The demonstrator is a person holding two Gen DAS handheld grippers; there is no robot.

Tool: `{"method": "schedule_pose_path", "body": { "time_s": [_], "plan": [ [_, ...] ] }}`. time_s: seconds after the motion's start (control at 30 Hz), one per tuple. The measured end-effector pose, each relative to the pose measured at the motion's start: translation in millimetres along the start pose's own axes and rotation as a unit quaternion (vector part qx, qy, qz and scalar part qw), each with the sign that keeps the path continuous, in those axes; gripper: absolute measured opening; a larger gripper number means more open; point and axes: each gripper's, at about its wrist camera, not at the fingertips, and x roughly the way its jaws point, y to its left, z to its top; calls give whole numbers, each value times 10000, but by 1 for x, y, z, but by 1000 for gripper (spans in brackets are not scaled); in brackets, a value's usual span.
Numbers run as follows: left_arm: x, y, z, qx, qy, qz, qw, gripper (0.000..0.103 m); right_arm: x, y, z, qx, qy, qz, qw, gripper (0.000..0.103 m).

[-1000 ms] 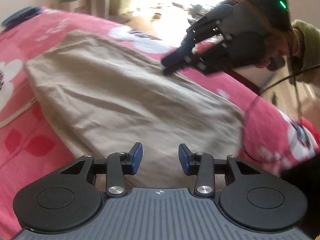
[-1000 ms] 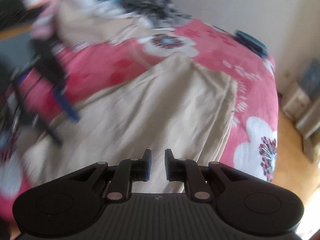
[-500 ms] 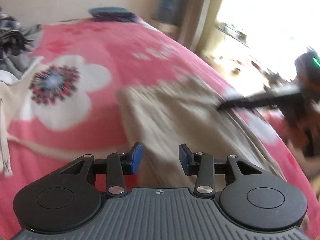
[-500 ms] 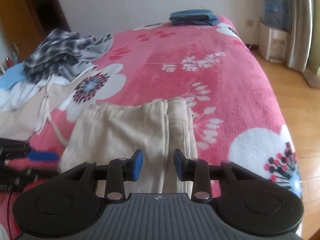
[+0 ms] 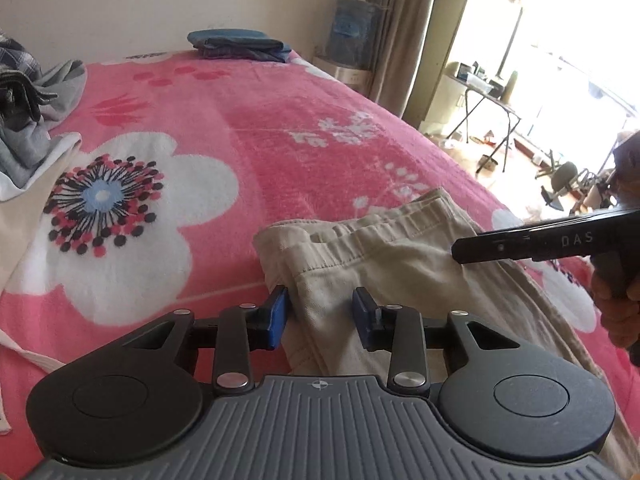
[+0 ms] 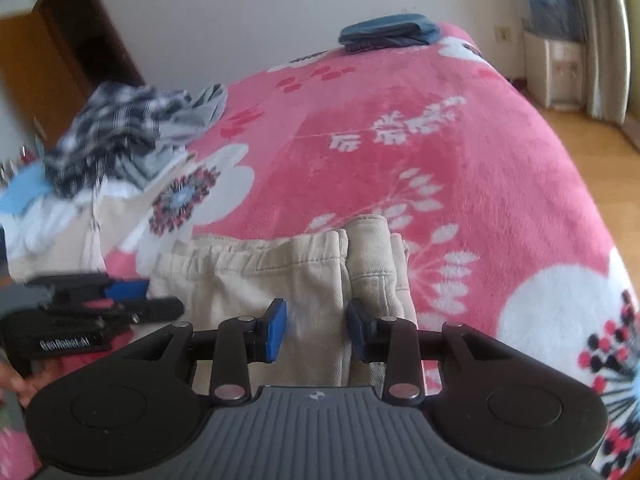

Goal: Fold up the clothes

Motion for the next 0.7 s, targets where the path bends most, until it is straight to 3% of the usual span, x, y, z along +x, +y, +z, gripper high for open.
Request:
{"method": "schedule_pose_path", "body": {
  "time_s": [0.13,0.17,0.2,0.43,0.53,0.63,0.7],
  "plan": [
    [-3,4,0,-117,-239,-73,9996,8,3,-11,-5,417,-195,259,9986,32],
    [-5,3,0,-115,-305,-89,9994,7,3,-11,-6,434,-249,264,9984,28],
    [-7,2,0,-113,-372,-105,9992,5,4,-11,-8,451,-303,268,9982,15],
    [-20,-6,7,-174,-813,-341,9960,4,-20,0,-14,348,-940,169,9948,8],
    [-7,-5,9,-186,-676,-352,9969,4,-29,2,-11,208,-1096,63,9937,8],
    [18,3,4,-321,-200,-286,9989,8,-16,-3,-10,210,-882,-91,9958,9],
    [16,4,5,-380,-136,-280,9988,9,-4,-6,-11,230,-673,-203,9973,17]
  ]
}}
